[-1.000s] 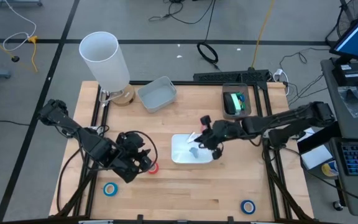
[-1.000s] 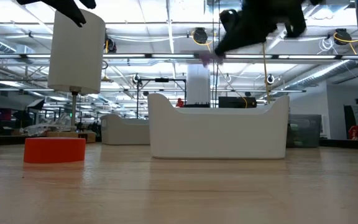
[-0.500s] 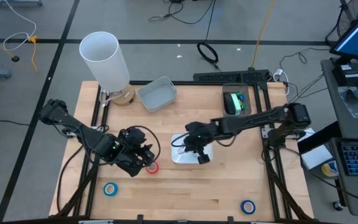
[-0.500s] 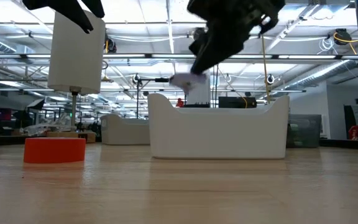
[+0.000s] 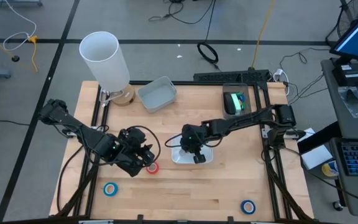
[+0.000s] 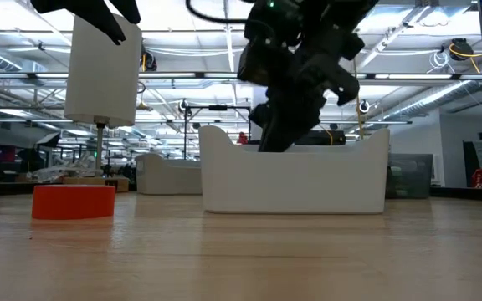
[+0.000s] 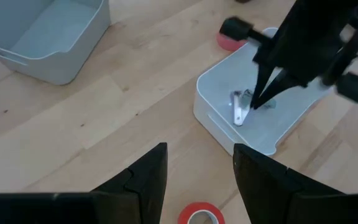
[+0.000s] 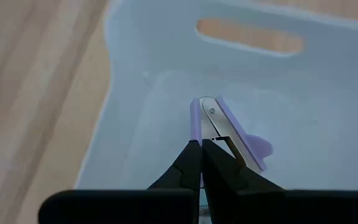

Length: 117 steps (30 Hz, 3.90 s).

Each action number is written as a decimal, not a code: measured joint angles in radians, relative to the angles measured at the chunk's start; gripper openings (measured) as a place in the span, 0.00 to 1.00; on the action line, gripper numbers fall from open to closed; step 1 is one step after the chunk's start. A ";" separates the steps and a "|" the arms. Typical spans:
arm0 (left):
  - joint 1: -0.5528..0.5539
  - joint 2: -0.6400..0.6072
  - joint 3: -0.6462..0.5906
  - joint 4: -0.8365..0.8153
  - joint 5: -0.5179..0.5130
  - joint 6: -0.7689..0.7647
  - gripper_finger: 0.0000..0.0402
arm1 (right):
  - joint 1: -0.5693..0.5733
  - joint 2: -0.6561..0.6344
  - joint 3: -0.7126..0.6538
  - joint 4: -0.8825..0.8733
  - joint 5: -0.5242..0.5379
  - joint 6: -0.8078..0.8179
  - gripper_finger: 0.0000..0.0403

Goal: Pick and place Stapler, Stapler remover, tape
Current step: Put the purple staple remover into the white bin, then put the orange tape into the gray bin

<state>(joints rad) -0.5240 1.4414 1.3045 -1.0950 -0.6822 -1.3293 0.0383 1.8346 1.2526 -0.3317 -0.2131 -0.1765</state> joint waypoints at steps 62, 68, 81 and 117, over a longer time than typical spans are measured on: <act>0.177 0.390 -0.005 0.024 0.673 0.025 0.45 | -0.024 -0.655 -0.002 -0.088 0.002 0.112 0.21; 0.179 0.390 -0.079 0.062 0.704 -0.026 0.45 | -0.024 -0.655 -0.002 -0.094 0.003 0.088 0.21; 0.180 0.383 -0.223 0.340 0.764 -0.092 0.45 | -0.025 -0.655 -0.002 -0.108 0.033 0.068 0.21; 0.412 -0.100 -0.233 0.602 0.245 0.111 0.10 | -0.038 -0.677 -0.004 -0.307 0.060 0.032 0.21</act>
<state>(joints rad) -0.1118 1.3412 1.0710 -0.4926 -0.4375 -1.2185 0.0004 1.1578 1.2489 -0.6390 -0.1533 -0.1448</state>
